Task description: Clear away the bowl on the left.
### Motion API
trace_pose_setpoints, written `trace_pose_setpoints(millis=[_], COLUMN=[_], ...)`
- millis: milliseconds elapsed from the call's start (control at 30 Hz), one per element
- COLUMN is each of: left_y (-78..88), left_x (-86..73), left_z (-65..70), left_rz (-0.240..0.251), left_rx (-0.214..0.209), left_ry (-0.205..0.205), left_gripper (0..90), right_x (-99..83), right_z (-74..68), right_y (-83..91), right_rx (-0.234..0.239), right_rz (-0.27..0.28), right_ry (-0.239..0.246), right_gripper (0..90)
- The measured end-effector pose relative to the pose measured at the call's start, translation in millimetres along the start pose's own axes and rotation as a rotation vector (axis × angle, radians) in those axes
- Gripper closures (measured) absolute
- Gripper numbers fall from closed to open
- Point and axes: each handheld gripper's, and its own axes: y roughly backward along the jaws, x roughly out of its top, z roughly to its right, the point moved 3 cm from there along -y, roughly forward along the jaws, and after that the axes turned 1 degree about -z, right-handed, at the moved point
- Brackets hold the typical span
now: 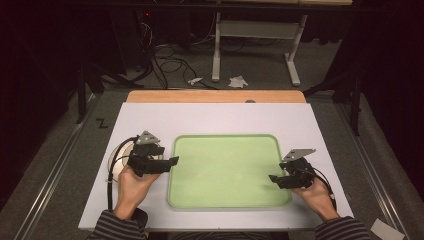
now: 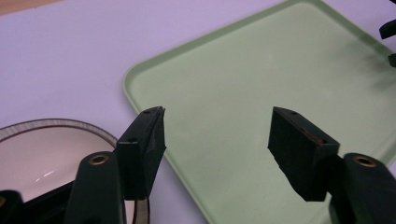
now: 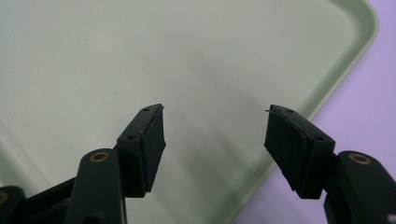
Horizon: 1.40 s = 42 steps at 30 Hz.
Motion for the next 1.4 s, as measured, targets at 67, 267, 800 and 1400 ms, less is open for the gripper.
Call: trace_pose_setpoints(millis=[67, 267, 800, 1400], left_y=[0.4, 3.1, 4.8, 11.6], left_x=[1.4, 7.2, 13.7, 22.2], left_z=[-3.0, -11.5, -31.6, -55.0], left_rz=[0.004, 0.018, 0.028, 0.047], left_rx=[0.013, 0.028, 0.087, 0.142], left_ry=[0.006, 0.024, 0.039, 0.075], left_gripper=[38.1, 38.2, 37.0, 41.8], right_x=[0.1, 0.5, 0.1, 0.2], right_z=[0.5, -0.2, -0.2, -0.4], right_y=[1.6, 0.6, -0.6, 0.6], right_rx=[-0.005, -0.008, -0.001, -0.012], right_rz=[0.011, 0.006, -0.004, 0.0], right_ry=[-0.008, -0.002, 0.001, 0.006], right_gripper=[39.2, 39.4, 39.5, 40.7])
